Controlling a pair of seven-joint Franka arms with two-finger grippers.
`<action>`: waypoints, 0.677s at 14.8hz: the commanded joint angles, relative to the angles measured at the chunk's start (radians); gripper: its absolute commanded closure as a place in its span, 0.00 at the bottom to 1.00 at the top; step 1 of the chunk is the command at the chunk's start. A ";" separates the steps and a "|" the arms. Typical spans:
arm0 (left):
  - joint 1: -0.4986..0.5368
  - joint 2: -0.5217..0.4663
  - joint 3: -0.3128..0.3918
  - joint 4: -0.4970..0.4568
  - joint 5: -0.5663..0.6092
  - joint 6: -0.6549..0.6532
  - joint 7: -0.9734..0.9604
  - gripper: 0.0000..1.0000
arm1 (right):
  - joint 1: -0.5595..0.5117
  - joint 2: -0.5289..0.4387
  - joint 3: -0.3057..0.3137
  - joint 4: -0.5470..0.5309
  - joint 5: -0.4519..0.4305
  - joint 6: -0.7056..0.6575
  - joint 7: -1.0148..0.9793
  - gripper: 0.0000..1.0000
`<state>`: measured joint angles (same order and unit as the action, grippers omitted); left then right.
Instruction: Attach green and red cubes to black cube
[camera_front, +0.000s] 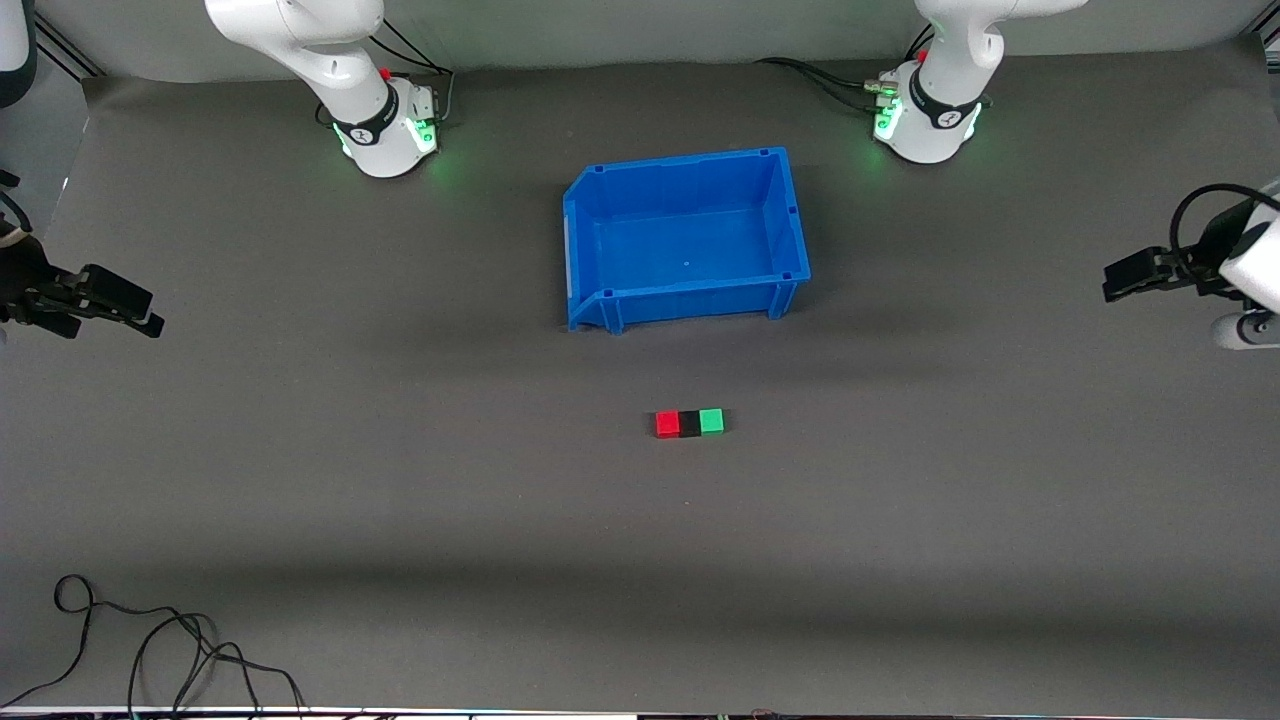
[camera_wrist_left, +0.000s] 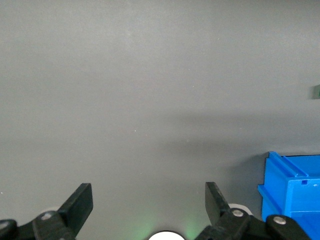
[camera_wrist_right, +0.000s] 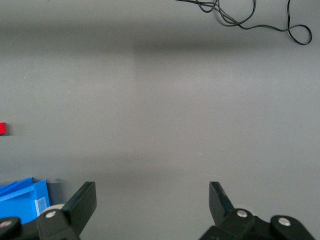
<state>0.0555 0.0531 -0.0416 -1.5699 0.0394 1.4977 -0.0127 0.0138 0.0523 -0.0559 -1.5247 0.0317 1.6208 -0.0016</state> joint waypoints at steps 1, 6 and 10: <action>0.032 -0.038 -0.003 -0.021 -0.025 0.009 0.039 0.00 | 0.006 -0.025 -0.002 -0.022 -0.012 -0.012 -0.014 0.00; 0.029 -0.032 -0.003 -0.021 -0.044 0.024 0.039 0.01 | 0.008 -0.022 -0.002 -0.018 -0.007 -0.045 -0.006 0.00; 0.017 -0.018 -0.003 -0.019 -0.033 0.026 0.039 0.02 | 0.008 -0.022 -0.002 -0.012 -0.006 -0.047 -0.005 0.00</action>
<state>0.0803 0.0405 -0.0471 -1.5761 0.0065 1.5075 0.0084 0.0154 0.0521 -0.0559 -1.5288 0.0318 1.5859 -0.0019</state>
